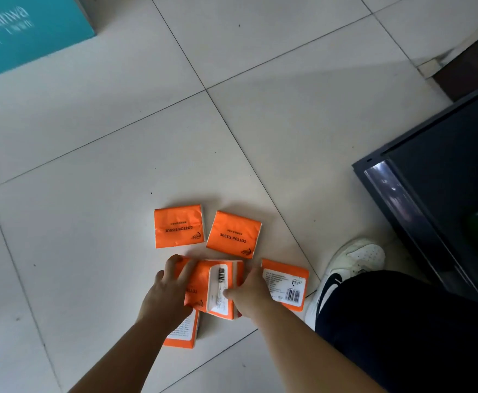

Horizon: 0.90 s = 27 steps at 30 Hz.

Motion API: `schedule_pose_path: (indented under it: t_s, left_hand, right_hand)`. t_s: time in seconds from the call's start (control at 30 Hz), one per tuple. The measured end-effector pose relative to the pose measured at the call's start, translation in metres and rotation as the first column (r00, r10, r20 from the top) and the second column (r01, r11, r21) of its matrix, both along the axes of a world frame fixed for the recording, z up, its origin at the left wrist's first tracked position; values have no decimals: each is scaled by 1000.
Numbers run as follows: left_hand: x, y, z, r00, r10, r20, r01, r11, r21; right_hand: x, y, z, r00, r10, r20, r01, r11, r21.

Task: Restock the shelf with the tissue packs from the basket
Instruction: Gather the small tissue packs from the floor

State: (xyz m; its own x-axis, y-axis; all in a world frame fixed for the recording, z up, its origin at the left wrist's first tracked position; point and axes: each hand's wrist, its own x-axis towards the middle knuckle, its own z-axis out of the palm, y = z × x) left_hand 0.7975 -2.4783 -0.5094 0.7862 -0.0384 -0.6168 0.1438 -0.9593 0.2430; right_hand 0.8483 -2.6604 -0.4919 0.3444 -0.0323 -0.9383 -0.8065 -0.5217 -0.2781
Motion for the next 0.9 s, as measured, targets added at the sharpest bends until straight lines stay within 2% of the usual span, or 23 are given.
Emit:
schedule_pose_path:
  t_s: [0.1, 0.17, 0.27, 0.33, 0.47, 0.6, 0.73, 0.8, 0.9]
  left_hand:
    - [-2, 0, 6, 1000, 11, -20, -11, 1000, -25]
    - [-4, 1, 12, 999, 9, -33, -10, 1000, -24]
    - [-1, 3, 21, 1000, 14, 6, -14, 1000, -19]
    - [6, 2, 28, 997, 15, 70, -13, 999, -38]
    - [41, -9, 57, 962, 32, 271, -7, 996, -94]
    - [86, -35, 114, 922, 99, 374, -14, 975, -222]
    - [131, -77, 182, 864, 120, 489, 46, 948, -314]
    - [150, -100, 216, 815, 127, 565, 99, 931, -352]
    - [176, -132, 263, 740, 79, 668, 241, 896, -373]
  right_hand:
    - [2, -1, 4, 982, 190, -5, -190, 982, -6]
    - [10, -5, 13, 969, 246, 35, -246, 969, -4]
    - [32, -14, 34, 914, 339, 225, -337, 940, -49]
    - [51, -26, 55, 851, 408, 332, -406, 911, -78]
    - [87, -59, 100, 763, 473, 440, -474, 873, -118]
    - [120, -103, 163, 811, 327, 485, -368, 930, -12]
    - [139, -146, 238, 863, 32, 504, -153, 968, 199]
    - [142, -169, 271, 873, -123, 471, -46, 942, 332]
    - [139, -206, 320, 874, -280, 398, 39, 855, 517]
